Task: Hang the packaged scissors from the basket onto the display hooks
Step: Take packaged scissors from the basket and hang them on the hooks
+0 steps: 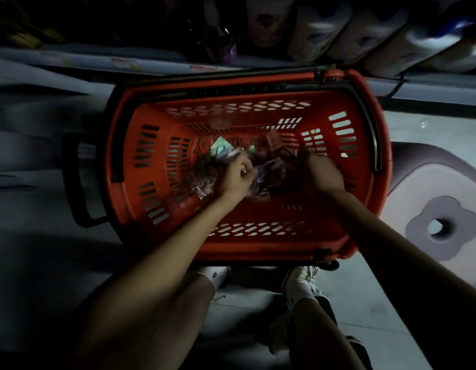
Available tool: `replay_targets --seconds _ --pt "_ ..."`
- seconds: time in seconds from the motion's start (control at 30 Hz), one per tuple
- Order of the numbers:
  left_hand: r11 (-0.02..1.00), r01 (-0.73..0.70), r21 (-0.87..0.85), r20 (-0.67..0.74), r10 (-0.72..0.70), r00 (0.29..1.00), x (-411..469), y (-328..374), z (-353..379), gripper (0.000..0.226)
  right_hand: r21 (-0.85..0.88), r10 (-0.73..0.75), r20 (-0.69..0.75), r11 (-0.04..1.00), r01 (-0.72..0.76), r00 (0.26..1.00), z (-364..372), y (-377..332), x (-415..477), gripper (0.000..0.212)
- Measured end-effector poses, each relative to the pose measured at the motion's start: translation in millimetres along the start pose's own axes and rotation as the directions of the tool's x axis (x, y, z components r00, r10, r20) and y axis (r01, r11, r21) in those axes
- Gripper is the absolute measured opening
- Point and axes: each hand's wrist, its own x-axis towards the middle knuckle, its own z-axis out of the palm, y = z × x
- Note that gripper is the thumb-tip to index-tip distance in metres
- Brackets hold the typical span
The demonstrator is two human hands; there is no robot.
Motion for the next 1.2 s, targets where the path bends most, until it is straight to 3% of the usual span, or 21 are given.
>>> replay_targets --seconds 0.1,0.23,0.4,0.5,0.63,0.87,1.07,1.2 --pt "0.999 -0.029 0.015 0.015 0.028 0.999 -27 23 -37 0.029 0.002 -0.041 -0.060 0.999 0.042 0.997 -14 -18 -34 0.048" --pt "0.994 -0.105 -0.022 0.006 0.105 0.994 -64 67 -104 0.024 0.259 0.002 -0.138 0.965 0.034 0.990 -42 -52 -88 0.043" --pt "0.985 -0.173 -0.027 -0.005 0.173 0.985 -114 141 -201 0.017 0.532 0.083 -0.162 0.846 0.016 0.983 -100 -106 -177 0.055" --pt "0.973 -0.231 -0.022 0.023 0.232 0.973 -149 200 -257 0.013 0.622 0.090 -0.248 0.778 0.087 0.965 -138 -134 -230 0.067" --pt "0.942 -0.336 0.005 0.055 0.336 0.940 -191 273 -320 0.008 0.774 0.092 -0.292 0.608 0.178 0.952 -190 -177 -299 0.061" --pt "0.871 -0.482 0.094 0.186 0.460 0.868 -246 382 -397 0.011 0.866 0.096 -0.353 0.409 0.286 0.931 -255 -229 -395 0.027" --pt "0.772 -0.633 0.048 0.319 0.589 0.743 -280 457 -439 0.009 0.840 -0.019 -0.411 0.382 0.386 0.912 -290 -258 -459 0.035" --pt "0.712 -0.702 0.010 0.389 0.644 0.659 -312 503 -462 0.009 0.885 -0.090 -0.401 0.219 0.411 0.912 -305 -270 -496 0.046"
